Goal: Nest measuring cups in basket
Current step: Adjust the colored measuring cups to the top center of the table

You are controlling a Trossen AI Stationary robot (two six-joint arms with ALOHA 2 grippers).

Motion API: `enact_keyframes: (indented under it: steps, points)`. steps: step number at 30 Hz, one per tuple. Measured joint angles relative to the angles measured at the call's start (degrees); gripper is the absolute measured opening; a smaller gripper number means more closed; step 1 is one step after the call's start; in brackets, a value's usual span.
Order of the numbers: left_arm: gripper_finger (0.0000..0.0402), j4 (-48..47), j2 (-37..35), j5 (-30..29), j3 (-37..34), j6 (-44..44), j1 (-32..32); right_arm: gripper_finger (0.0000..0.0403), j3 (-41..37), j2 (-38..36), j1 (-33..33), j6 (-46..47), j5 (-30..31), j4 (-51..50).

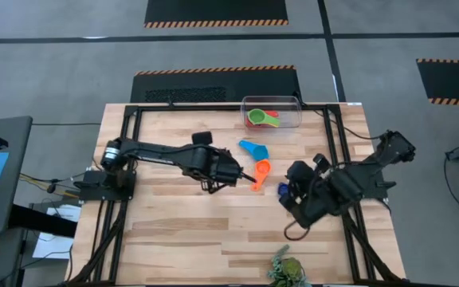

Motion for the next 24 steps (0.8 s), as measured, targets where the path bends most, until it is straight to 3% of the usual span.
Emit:
enact_keyframes:
  steps: [7,12,19,24]
  points:
    - [0.0,2.5,-11.0,-0.7,-19.5,-5.0,1.4,0.0092,-7.7,0.0,-5.3,1.9,-7.7,5.7]
    - [0.0,7.5,-20.4,1.2,-34.9,-10.0,1.3,0.0092,-11.5,0.0,-7.8,-1.8,-8.8,13.6]
    - [0.0,27.1,-34.6,10.7,-53.2,-15.7,1.2,0.0092,-17.5,0.0,-12.4,-8.2,-18.1,24.7]
    - [0.0,41.9,-42.2,12.7,-61.2,-17.5,1.2,0.0092,-21.7,0.0,-16.2,-13.7,-28.5,30.9]
